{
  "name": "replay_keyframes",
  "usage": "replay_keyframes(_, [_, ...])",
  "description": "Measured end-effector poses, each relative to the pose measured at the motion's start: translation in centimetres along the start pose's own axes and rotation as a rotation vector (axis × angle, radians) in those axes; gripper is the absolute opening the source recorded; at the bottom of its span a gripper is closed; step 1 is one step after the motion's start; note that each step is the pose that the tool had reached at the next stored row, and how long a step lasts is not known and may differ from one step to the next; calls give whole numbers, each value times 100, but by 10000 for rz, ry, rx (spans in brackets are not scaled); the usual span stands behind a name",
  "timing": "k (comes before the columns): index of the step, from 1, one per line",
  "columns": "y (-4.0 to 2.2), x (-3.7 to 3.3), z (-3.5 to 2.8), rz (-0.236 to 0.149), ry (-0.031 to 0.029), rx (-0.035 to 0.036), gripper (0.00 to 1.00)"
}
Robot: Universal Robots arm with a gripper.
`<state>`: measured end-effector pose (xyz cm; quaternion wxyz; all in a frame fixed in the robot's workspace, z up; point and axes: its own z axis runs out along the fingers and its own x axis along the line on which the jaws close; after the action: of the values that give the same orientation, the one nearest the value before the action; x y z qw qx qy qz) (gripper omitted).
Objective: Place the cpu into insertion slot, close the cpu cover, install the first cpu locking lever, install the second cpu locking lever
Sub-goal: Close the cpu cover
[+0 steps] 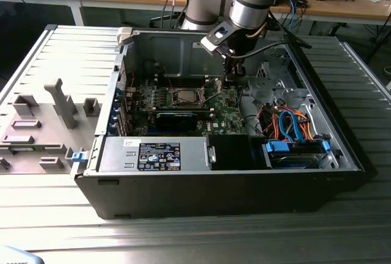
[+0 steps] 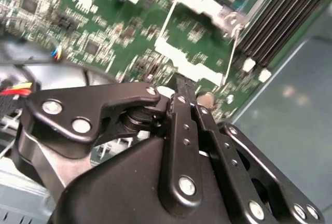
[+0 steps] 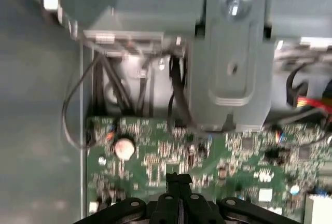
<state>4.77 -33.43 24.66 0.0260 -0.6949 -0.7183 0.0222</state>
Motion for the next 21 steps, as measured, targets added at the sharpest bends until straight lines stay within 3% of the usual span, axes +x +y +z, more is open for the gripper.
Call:
replay_keyframes(14, [-633, 22, 47, -5, 48, -113, 11])
replay_keyframes(16, [-746, 25, 56, -6, 66, -131, 11])
replay_keyframes(21, [-992, 33, 131, -6, 74, -153, 11])
